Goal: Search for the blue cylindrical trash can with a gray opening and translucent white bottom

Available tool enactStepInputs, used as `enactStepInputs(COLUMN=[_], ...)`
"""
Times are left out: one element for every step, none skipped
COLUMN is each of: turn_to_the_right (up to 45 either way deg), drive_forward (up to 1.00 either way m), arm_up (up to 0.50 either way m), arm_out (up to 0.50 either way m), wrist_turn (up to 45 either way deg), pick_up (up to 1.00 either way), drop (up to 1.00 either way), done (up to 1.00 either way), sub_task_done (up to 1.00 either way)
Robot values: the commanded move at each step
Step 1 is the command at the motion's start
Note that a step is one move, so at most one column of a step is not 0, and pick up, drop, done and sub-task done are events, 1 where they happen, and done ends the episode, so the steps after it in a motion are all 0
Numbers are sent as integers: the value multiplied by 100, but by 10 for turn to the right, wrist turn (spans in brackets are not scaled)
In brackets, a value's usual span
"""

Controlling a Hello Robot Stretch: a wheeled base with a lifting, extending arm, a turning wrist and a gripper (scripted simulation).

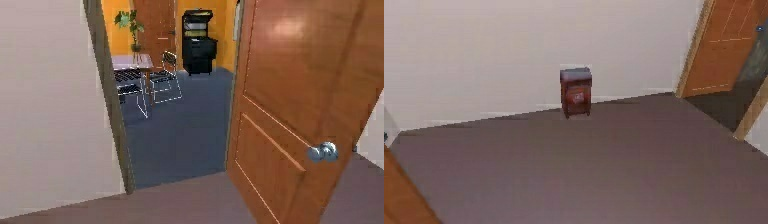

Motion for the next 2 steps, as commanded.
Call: enactStepInputs(turn_to_the_right=[0, 30], drive_forward=[100, 0], arm_up=[0, 0], arm_out=[0, 0], wrist_turn=[0, 0], pick_up=[0, 0], drop=[0, 0], done=[0, 0], sub_task_done=[0, 0])
